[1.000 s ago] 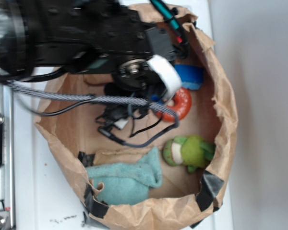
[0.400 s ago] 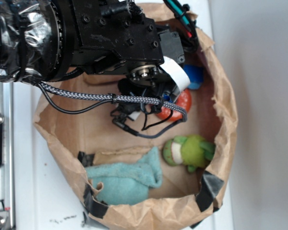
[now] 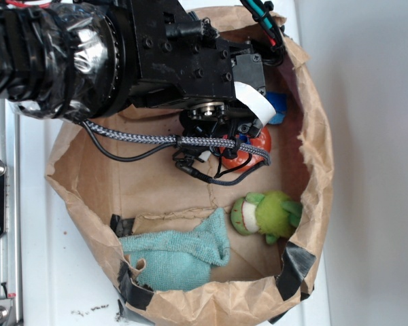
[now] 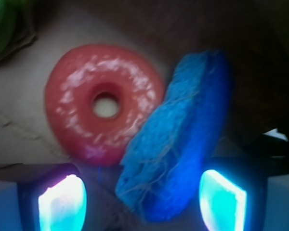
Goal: Grab the blue sponge.
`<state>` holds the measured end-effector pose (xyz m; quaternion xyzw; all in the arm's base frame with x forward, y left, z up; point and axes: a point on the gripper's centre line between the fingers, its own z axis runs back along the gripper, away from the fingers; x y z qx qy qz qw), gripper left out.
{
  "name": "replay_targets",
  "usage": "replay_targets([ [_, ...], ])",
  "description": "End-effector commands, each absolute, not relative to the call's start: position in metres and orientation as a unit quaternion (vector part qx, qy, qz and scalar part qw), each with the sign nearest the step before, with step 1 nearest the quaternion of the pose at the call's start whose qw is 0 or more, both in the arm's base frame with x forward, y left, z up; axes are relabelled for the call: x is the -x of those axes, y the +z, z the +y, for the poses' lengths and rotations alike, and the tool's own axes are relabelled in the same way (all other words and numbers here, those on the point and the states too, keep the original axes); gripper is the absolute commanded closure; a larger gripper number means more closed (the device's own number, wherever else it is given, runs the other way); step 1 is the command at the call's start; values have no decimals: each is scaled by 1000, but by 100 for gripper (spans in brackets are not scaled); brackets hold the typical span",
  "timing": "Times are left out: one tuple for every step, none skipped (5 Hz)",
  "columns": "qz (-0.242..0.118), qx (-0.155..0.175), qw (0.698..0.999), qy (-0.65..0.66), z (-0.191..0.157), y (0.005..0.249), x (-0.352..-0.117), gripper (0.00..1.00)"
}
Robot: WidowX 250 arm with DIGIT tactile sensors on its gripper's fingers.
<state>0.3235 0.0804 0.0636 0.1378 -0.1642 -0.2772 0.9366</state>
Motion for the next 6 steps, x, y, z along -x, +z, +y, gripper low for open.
replay_targets([
  [-185, -163, 933, -262, 69, 65, -336, 31],
  [-172, -162, 939, -248, 70, 65, -338, 100],
  [-172, -172, 939, -242, 68, 63, -339, 100],
  [-167, -168, 940, -246, 69, 67, -337, 100],
  [-168, -128, 941, -265, 71, 88, -325, 100],
  [-174, -97, 938, -284, 73, 113, -308, 100],
])
